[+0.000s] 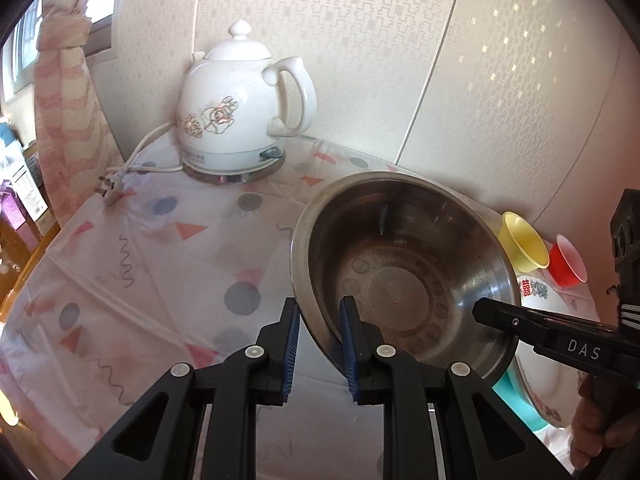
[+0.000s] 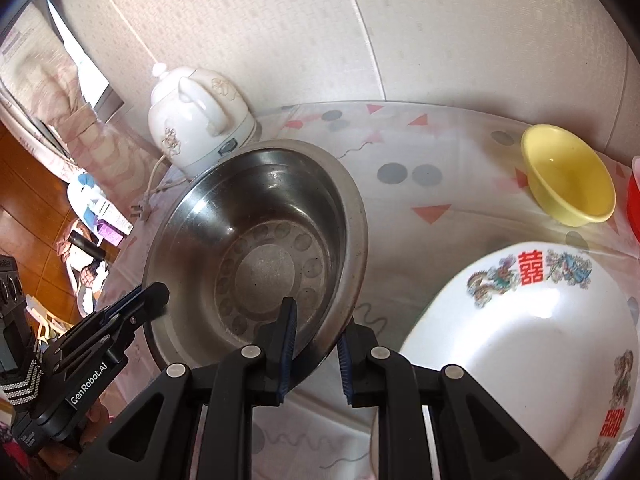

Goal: Organize plates and bowls
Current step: 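Move the right gripper to the stainless steel bowl and grasp its rim, then slide the steel bowl beside the plate stack and open the right gripper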

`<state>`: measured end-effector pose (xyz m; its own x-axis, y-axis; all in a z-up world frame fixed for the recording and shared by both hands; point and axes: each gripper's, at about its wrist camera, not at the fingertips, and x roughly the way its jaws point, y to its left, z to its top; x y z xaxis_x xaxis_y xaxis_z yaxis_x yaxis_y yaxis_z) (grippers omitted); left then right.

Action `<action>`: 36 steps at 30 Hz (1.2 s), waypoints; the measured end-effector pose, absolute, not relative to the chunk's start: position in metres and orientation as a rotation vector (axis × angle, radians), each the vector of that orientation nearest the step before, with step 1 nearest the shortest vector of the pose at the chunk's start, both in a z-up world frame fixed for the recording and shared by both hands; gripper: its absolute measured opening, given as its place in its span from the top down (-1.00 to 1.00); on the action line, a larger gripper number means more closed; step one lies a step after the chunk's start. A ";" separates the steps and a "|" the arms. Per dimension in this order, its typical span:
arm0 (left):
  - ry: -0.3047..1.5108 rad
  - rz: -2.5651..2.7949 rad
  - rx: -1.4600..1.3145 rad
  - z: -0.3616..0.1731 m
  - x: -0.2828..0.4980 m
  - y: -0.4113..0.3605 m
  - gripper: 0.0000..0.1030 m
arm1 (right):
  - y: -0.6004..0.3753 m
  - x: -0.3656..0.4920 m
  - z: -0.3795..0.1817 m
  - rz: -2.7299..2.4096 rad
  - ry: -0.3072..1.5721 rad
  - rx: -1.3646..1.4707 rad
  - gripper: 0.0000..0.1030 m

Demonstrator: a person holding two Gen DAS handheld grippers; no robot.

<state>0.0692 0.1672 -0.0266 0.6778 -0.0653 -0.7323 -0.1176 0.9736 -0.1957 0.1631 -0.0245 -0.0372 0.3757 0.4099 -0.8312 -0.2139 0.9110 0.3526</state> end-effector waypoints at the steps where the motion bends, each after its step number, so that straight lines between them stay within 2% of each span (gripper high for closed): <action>1: 0.832 0.032 -0.239 -0.028 0.060 0.171 0.60 | -0.021 0.158 -0.039 0.408 1.122 0.194 0.62; 16: 0.877 0.090 -0.192 -0.056 0.034 0.175 0.61 | 0.001 0.118 -0.058 0.444 1.197 0.158 0.48; 22: 0.852 0.110 -0.177 -0.050 0.032 0.174 0.61 | 0.002 0.107 -0.059 0.451 1.201 0.144 0.40; 36: 0.781 0.171 -0.143 -0.028 0.020 0.173 0.61 | -0.014 0.083 -0.042 0.477 1.148 0.109 0.34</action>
